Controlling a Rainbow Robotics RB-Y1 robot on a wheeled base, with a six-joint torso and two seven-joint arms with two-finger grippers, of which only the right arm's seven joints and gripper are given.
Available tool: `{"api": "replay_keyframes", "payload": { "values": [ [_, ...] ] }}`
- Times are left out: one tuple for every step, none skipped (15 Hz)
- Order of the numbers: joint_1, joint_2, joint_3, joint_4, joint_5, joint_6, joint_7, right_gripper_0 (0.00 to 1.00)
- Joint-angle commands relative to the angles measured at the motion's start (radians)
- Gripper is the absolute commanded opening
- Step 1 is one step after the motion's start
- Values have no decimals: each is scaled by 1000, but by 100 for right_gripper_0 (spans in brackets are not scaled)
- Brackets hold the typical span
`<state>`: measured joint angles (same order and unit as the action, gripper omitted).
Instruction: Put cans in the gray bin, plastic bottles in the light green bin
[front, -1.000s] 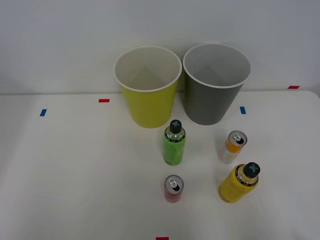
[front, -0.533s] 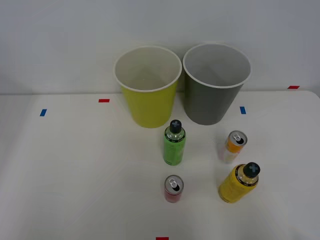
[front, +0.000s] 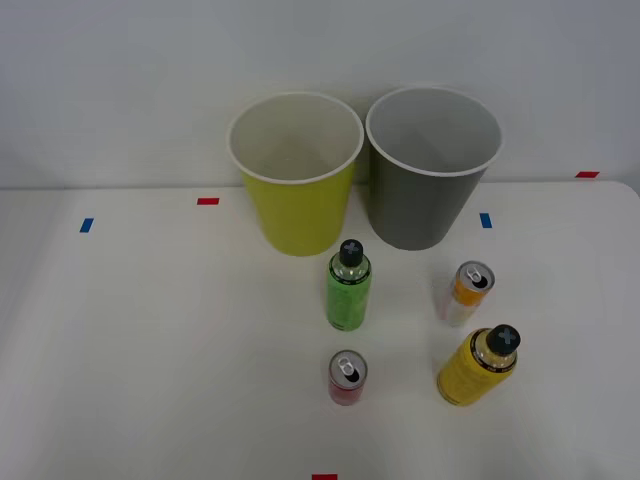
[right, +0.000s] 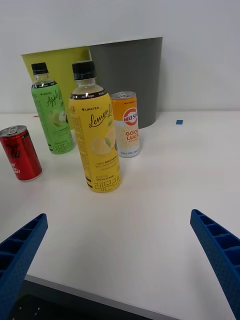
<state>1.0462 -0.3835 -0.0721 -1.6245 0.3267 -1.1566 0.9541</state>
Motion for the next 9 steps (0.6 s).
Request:
{"api": "replay_keyframes", "payload": {
  "values": [
    [0,0,0,0,0,0,0,100],
    [0,0,0,0,0,0,0,100],
    [0,0,0,0,0,0,0,100],
    [0,0,0,0,0,0,0,100],
    [0,0,0,0,0,0,0,100],
    [0,0,0,0,0,0,0,100],
    [0,0,0,0,0,0,0,100],
    [0,0,0,0,0,0,0,100],
    [-25,18,14,28,3,12,-2,100]
  ]
}}
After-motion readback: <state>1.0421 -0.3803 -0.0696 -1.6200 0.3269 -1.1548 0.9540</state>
